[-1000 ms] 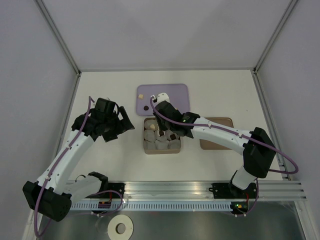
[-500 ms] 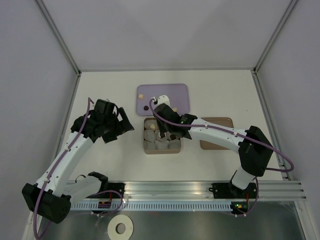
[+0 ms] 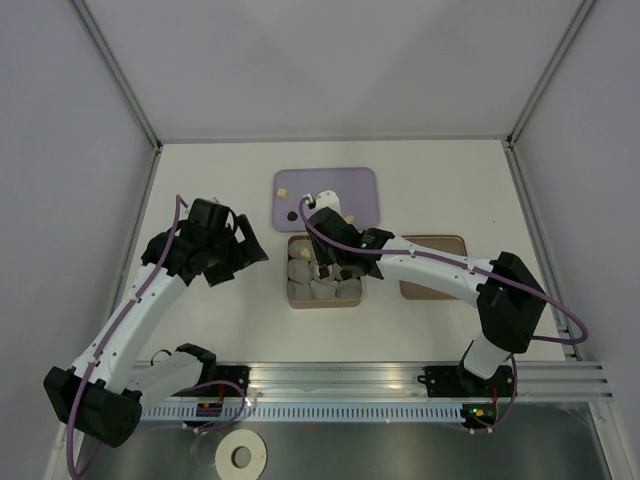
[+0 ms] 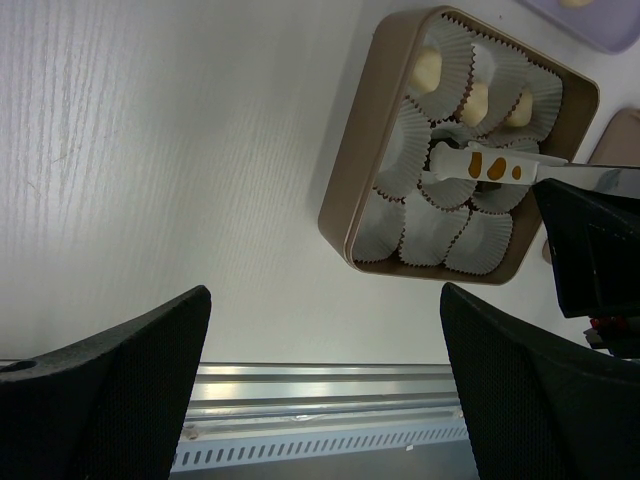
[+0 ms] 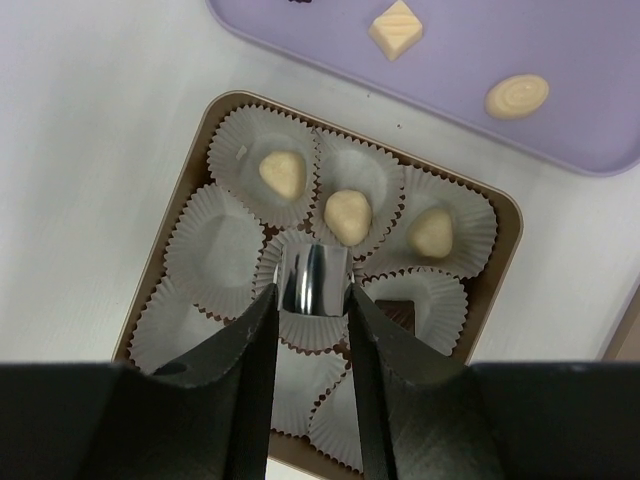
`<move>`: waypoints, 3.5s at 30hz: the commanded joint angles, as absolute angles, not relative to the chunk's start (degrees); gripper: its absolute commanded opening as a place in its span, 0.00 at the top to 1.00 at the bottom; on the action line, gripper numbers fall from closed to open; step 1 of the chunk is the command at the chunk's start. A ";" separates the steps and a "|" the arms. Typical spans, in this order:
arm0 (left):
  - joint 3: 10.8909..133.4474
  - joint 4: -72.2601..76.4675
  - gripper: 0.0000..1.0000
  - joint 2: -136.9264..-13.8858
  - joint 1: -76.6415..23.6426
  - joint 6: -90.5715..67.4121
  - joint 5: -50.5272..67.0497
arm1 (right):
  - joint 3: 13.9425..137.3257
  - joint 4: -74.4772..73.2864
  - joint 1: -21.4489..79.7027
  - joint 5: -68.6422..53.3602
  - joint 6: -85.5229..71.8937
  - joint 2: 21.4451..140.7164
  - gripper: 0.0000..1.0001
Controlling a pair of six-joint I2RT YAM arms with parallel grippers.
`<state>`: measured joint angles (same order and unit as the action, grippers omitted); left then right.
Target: Pack the chocolate
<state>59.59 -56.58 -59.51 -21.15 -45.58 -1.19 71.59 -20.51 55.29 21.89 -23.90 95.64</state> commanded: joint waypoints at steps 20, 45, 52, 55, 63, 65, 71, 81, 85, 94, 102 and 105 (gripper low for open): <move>65.04 -59.24 0.00 -60.12 -21.36 -44.56 -0.53 | 95.79 -27.16 55.64 28.30 -18.47 95.44 0.64; 60.73 -59.50 0.00 -56.25 -21.45 -44.91 -1.76 | 119.53 -21.10 48.96 21.09 -10.46 128.05 0.63; 60.47 -59.41 0.00 -56.34 -21.45 -45.17 -2.02 | 120.94 -21.27 48.34 20.83 -10.02 130.86 0.62; 60.56 -59.41 0.00 -56.51 -21.36 -45.18 -2.11 | 121.55 -21.27 47.99 20.57 -10.37 131.74 0.61; 60.21 -59.06 0.00 -56.51 -21.44 -45.18 -2.46 | 121.90 -21.09 47.37 19.87 -10.46 133.24 0.60; 60.03 -59.06 0.00 -56.60 -21.45 -45.18 -2.46 | 121.90 -21.01 47.29 19.60 -10.55 133.59 0.60; 60.03 -58.97 0.00 -56.69 -21.36 -45.09 -2.55 | 122.25 -20.65 47.20 19.60 -10.90 134.21 0.60; 60.29 -58.71 0.00 -56.95 -21.36 -45.26 -2.55 | 121.29 -20.83 47.20 19.95 -10.99 132.11 0.73; 60.38 -58.80 0.00 -56.87 -21.36 -45.35 -2.46 | 121.29 -21.00 47.20 20.30 -10.64 130.53 0.75; 59.94 -58.71 0.00 -56.08 -21.45 -45.61 -2.11 | 114.97 -19.34 47.81 20.21 -10.02 119.56 0.76; 59.33 -58.71 0.00 -55.81 -21.45 -46.05 -2.55 | 100.56 -19.42 51.40 21.97 -11.77 105.06 0.78; 58.89 -58.62 0.00 -55.55 -21.45 -46.49 -2.55 | 95.90 -21.61 53.43 22.67 -13.52 100.74 0.77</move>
